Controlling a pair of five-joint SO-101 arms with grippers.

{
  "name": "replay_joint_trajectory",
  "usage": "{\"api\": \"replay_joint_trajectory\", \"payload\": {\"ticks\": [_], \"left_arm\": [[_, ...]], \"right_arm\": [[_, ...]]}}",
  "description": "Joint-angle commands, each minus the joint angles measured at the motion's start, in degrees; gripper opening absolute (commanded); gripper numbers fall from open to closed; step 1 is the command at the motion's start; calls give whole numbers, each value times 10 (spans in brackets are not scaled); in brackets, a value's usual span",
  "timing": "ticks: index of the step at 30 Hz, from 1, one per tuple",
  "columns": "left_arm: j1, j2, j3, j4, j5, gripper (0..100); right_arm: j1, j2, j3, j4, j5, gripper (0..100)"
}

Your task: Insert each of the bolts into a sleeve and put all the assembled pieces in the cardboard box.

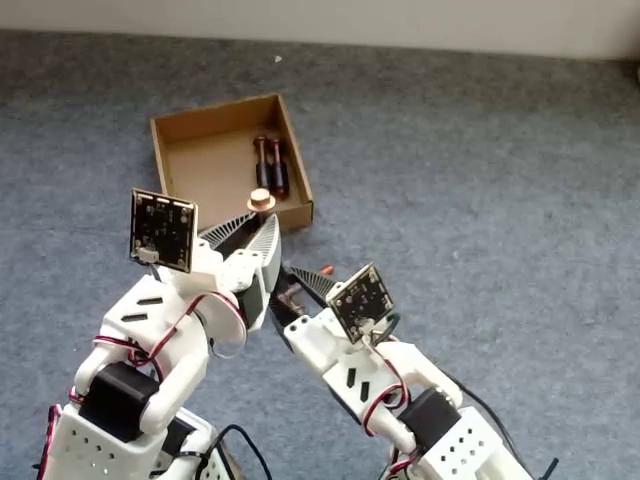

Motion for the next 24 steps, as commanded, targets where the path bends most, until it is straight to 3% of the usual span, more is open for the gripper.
{"api": "replay_joint_trajectory", "payload": {"ticks": [1, 4, 9, 14, 19, 24], "left_arm": [[7, -5, -1, 19, 4, 8], [7, -5, 0, 39, 4, 53], [2, -5, 0, 114, 7, 235], [-6, -5, -5, 152, 5, 255], [-116, -44, -11, 157, 4, 255], [-271, -190, 16, 157, 4, 255]], "right_arm": [[24, -15, -15, -18, 4, 5], [33, -15, -16, -18, 3, 5], [44, -15, -16, -19, 3, 5], [44, -15, -13, -18, 2, 5], [77, -11, -12, -1, -53, 5], [111, 27, -29, 95, -62, 5]]}}
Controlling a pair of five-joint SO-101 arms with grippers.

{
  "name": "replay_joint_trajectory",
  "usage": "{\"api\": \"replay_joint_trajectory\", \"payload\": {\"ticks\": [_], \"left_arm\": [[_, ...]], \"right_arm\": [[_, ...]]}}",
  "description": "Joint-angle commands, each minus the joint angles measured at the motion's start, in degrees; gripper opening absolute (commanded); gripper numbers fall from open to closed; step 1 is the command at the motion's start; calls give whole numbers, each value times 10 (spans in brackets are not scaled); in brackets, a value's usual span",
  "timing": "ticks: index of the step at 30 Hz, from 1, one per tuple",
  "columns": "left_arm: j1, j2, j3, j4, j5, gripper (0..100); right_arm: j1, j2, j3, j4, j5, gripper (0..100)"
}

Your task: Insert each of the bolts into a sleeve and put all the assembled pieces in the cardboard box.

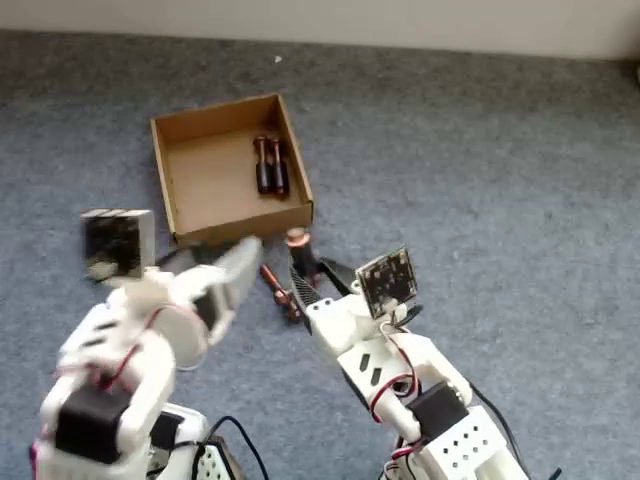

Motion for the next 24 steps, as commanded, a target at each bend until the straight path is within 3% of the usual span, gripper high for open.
{"api": "replay_joint_trajectory", "payload": {"ticks": [1, 4, 11, 24], "left_arm": [[-138, -136, 27, 1, 3, 255], [-204, -216, 78, 2, 3, 255], [-279, -179, 169, -3, 3, 255], [-286, -179, 291, -40, 3, 255]], "right_arm": [[27, 36, -38, 29, -9, 5], [30, 116, -80, 29, -9, 5], [29, 375, -266, 26, -6, 5], [3, 789, -669, 25, -5, 5]]}}
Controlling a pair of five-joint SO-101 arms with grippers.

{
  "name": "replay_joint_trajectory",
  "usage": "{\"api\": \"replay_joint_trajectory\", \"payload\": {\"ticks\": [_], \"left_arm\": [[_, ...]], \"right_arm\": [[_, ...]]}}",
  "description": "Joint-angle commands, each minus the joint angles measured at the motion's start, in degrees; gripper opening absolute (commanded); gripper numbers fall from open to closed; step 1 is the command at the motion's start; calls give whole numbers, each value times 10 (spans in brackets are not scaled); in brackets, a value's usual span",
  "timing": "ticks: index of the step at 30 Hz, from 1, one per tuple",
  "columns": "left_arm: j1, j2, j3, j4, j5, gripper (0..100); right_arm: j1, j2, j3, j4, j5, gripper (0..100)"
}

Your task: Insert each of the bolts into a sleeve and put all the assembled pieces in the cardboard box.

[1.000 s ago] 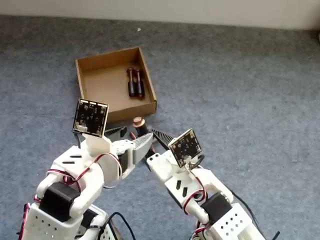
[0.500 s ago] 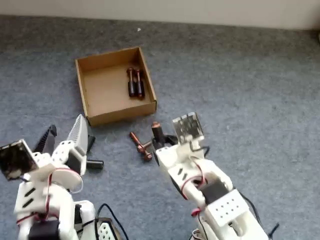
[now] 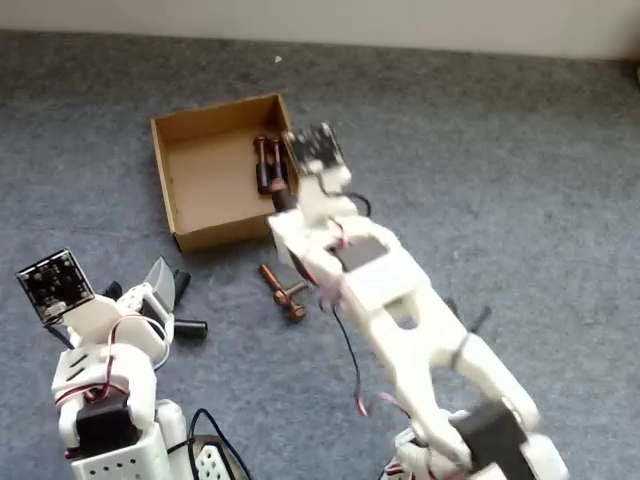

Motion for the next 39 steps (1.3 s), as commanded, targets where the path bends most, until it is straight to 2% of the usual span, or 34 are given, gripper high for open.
{"api": "replay_joint_trajectory", "payload": {"ticks": [1, 11, 16, 20, 23, 28, 33, 39], "left_arm": [[-7, 0, 2, -17, 4, 255], [-9, 0, 7, -18, 6, 255], [-65, 0, 3, -20, 8, 255], [-95, 0, 0, -31, 9, 255], [-103, 0, -1, -33, 37, 255], [-156, 0, 4, -65, 68, 255], [-172, 0, 4, -67, 79, 255], [-175, 0, 4, -67, 79, 255]], "right_arm": [[-21, 86, -150, -3, 0, 5], [-21, 376, -446, 3, 0, 7], [-21, 449, -553, 87, -3, 49], [-26, 476, -655, 184, -4, 131], [-44, 486, -724, 264, -4, 133], [-89, 487, -800, 399, -4, 133], [-145, 487, -822, 480, -5, 133], [-213, 488, -822, 501, -107, 133]]}}
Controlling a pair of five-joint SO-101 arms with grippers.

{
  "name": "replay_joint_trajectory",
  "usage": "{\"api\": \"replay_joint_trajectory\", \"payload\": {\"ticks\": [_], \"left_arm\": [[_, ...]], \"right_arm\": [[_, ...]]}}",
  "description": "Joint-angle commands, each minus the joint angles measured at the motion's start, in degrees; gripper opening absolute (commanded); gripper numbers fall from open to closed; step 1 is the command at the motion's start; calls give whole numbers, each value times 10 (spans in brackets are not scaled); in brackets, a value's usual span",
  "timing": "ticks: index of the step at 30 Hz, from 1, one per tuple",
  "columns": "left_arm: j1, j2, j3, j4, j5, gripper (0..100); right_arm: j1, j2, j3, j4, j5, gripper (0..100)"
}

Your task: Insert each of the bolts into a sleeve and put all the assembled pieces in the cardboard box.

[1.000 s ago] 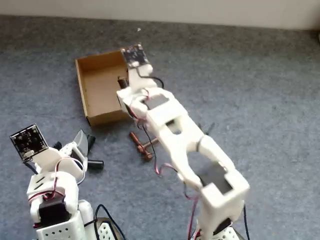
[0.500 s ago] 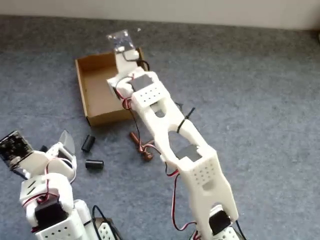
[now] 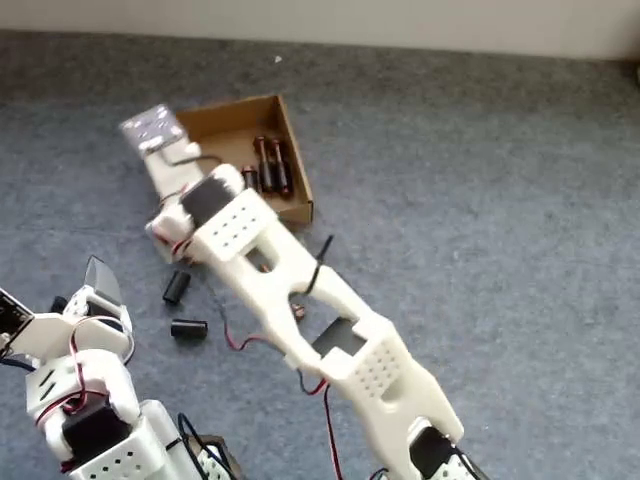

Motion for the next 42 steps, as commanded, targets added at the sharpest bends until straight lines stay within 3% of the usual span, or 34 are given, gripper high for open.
{"api": "replay_joint_trajectory", "payload": {"ticks": [1, 10, 17, 33, 37, 42], "left_arm": [[-9, 0, -7, -13, 8, 255], [-34, 0, -7, -13, 9, 255], [-34, 0, -7, -13, 6, 255], [-34, 0, -7, -13, 6, 255], [-34, 0, -7, -13, 6, 255], [-34, 0, -7, -13, 6, 255]], "right_arm": [[-39, -11, -31, 2, -62, 133], [-59, -1, -29, -25, -190, 138], [-37, 109, -35, -22, -261, 138], [-46, 255, -138, -20, -260, 131], [-44, 258, -163, -4, -224, 5], [-48, 256, -226, 70, -183, 3]]}}
